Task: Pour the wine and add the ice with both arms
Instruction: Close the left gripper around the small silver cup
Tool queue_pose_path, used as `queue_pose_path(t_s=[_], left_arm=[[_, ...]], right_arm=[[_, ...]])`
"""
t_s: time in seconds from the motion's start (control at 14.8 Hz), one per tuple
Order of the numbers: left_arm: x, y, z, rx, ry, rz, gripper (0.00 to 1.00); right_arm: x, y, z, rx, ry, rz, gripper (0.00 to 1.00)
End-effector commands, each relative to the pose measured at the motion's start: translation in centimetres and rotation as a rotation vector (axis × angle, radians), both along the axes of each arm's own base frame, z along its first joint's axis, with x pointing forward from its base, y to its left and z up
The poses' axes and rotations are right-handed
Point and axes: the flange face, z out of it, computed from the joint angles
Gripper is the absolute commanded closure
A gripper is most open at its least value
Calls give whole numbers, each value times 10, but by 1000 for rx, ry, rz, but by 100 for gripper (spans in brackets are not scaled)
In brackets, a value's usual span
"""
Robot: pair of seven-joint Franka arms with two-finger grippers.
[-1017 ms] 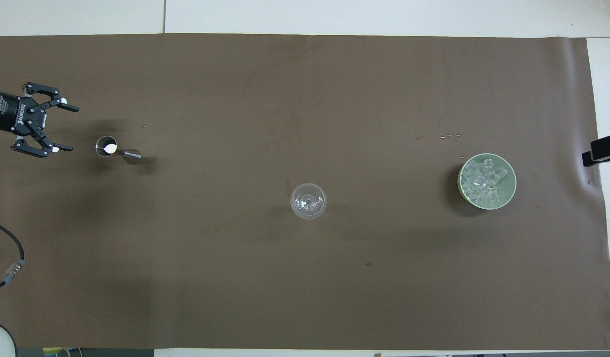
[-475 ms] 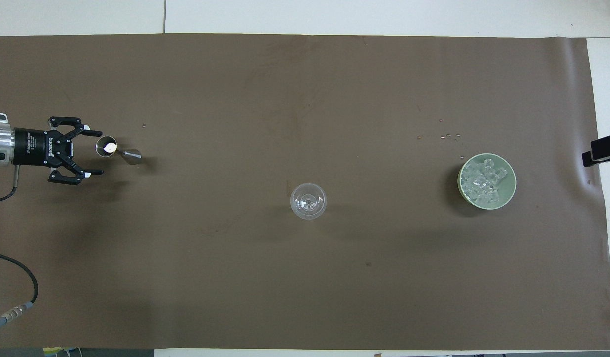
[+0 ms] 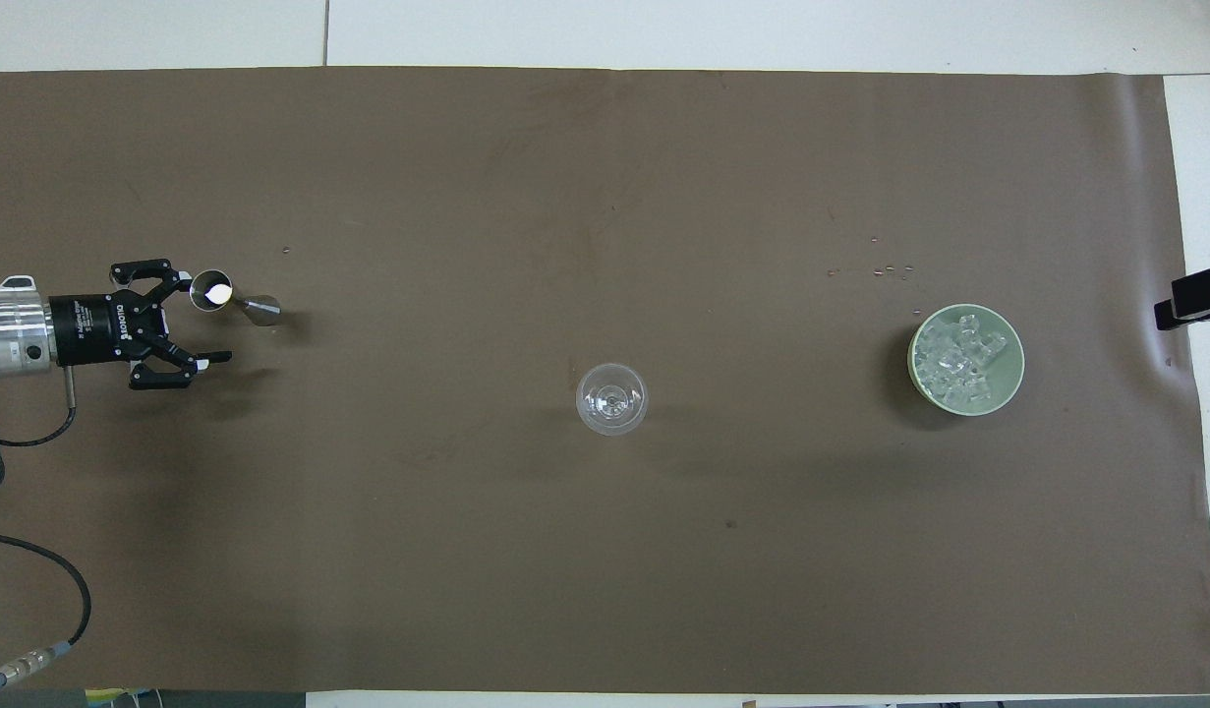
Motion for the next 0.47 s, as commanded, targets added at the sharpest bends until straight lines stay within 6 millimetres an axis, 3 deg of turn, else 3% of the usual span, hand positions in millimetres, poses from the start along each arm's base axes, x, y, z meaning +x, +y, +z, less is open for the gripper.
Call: queue_pose_path(t_s=[0.0,0.41], left_arm=[[-22,-5,-4,-14,-49,61,0],[-20,-22,-10,-36,-61,127,0]], right_arm=[[-4,0,0,14,-1,-2,0],[-4,0,0,14,-1,-2,0]])
